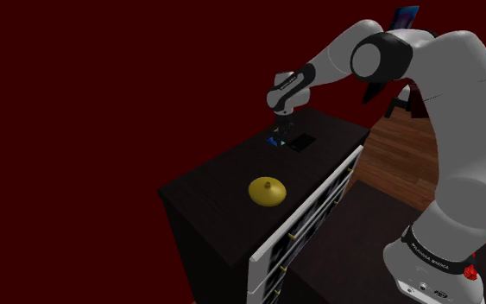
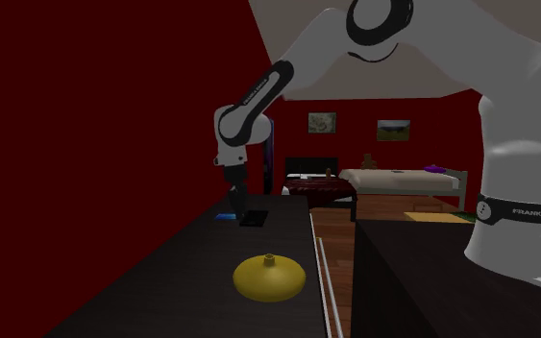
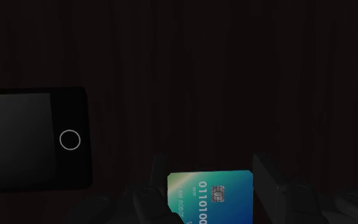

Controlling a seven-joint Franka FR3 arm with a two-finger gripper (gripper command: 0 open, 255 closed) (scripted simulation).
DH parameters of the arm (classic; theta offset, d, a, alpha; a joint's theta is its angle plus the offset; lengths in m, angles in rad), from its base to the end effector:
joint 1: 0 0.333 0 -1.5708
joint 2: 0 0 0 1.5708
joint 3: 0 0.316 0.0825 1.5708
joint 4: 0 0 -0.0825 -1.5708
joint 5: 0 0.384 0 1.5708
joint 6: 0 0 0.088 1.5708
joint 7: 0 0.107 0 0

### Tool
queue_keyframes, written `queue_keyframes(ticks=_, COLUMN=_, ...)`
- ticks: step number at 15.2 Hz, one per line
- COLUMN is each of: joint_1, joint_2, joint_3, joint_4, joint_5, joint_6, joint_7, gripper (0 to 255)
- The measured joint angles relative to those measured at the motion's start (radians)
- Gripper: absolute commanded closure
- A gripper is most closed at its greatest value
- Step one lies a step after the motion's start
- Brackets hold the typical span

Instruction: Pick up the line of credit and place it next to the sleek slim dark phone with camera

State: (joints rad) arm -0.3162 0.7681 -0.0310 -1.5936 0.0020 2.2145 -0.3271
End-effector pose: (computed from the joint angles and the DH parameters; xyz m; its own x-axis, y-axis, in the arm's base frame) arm 0.6393 -0.2287 0.1694 0.9893 -0.0121 -0.1451 -0.0163 -0.9995 -0.0280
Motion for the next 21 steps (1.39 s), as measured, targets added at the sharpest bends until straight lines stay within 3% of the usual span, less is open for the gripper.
queue_keyframes(ticks=16, joint_1=-0.002, joint_2=0.109, joint_3=0.002, joint_4=0.035, joint_5=0.002, joint_6=0.074, joint_7=0.000, gripper=255)
queue_keyframes(ticks=17, joint_1=-0.002, joint_2=0.109, joint_3=0.002, joint_4=0.035, joint_5=0.002, joint_6=0.074, joint_7=0.000, gripper=0)
queue_keyframes(ticks=21, joint_1=-0.002, joint_2=0.109, joint_3=0.002, joint_4=0.035, joint_5=0.002, joint_6=0.074, joint_7=0.000, gripper=0)
